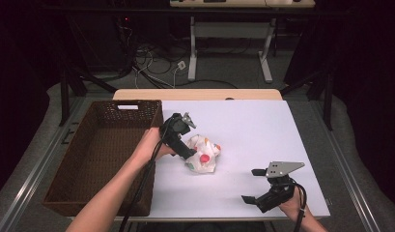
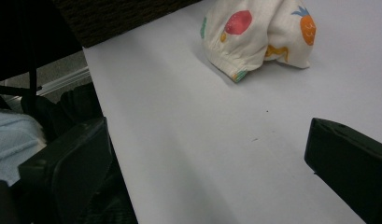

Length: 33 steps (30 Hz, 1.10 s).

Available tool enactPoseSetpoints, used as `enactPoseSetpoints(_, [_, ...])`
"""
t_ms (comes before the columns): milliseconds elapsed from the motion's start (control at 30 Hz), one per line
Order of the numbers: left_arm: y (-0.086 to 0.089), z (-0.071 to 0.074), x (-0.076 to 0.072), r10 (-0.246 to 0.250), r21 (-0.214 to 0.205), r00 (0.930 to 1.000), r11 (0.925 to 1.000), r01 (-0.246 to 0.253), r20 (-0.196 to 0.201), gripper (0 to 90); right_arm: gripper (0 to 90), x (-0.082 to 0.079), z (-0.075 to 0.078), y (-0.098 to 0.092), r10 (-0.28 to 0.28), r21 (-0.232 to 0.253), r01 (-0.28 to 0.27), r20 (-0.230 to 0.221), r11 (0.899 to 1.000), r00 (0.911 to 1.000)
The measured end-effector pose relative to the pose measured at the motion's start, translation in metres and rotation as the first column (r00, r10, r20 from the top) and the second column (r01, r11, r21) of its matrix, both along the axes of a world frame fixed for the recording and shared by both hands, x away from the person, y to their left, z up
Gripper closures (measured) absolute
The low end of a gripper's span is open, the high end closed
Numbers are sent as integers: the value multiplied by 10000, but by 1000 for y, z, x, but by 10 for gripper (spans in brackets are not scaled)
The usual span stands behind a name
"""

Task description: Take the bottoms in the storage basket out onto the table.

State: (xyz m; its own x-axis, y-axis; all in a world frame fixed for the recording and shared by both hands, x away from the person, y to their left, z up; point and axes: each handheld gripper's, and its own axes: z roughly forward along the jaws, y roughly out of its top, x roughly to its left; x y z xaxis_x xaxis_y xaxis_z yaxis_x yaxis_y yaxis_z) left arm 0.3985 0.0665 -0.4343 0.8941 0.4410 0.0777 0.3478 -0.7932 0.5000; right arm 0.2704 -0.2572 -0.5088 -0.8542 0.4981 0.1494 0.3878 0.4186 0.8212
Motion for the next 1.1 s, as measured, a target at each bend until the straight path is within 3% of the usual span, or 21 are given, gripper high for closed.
enactPoseSetpoints(300, [7,2,-7,182,104,9998,9998,-182,60,13,1,-1,1,0,28,-54,-28,2,10000,10000])
enactPoseSetpoints(733, [20,4,-17,535,125,9984,9985,-537,163,0,1,-1,1,1,63,-89,-63,-43,9999,10000])
enactPoseSetpoints(1100, [40,8,-30,854,-125,9957,9963,-850,369,0,1,-1,0,2,6,-33,-6,0,10000,10000])
